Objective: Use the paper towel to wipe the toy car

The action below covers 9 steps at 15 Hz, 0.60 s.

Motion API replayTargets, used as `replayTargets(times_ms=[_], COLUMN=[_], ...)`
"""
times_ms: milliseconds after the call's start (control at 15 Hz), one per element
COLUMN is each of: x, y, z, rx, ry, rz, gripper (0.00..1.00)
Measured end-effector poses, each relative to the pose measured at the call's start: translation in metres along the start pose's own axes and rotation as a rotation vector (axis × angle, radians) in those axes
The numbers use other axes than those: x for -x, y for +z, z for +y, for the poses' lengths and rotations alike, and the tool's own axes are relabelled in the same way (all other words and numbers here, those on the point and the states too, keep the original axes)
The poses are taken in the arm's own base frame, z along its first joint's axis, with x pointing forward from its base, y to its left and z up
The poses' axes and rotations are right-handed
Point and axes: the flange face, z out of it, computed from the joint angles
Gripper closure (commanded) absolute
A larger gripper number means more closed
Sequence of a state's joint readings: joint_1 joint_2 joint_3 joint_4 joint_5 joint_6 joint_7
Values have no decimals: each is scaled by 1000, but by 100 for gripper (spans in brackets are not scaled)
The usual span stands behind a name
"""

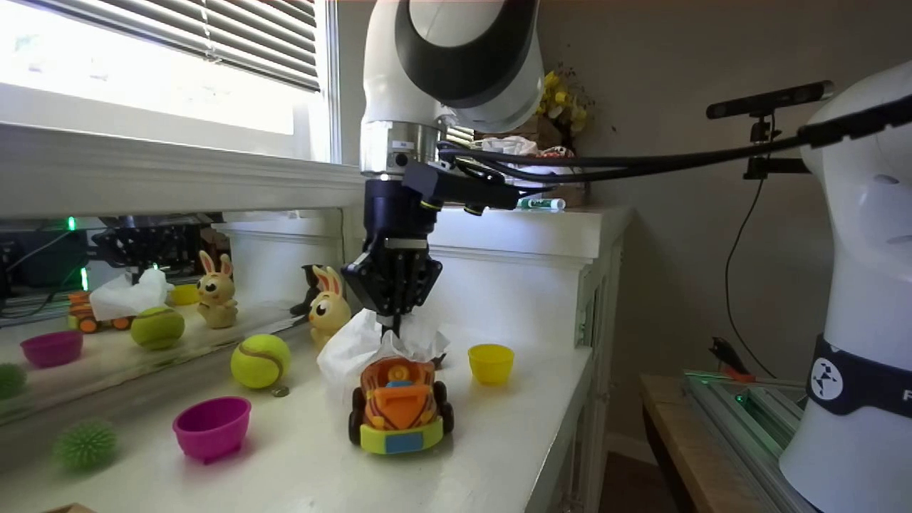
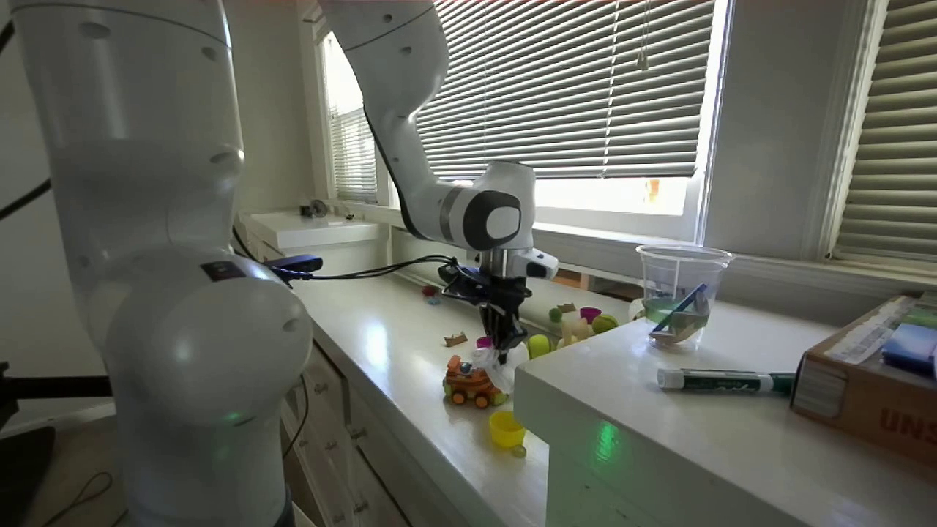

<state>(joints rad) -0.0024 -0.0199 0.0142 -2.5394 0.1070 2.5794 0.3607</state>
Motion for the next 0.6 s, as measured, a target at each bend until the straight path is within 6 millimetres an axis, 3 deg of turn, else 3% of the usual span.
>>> replayTargets(times_ms=[600], x=[19], y=[14], z=[17], rx=[168], ry=[-54], rz=[-174], gripper=[99])
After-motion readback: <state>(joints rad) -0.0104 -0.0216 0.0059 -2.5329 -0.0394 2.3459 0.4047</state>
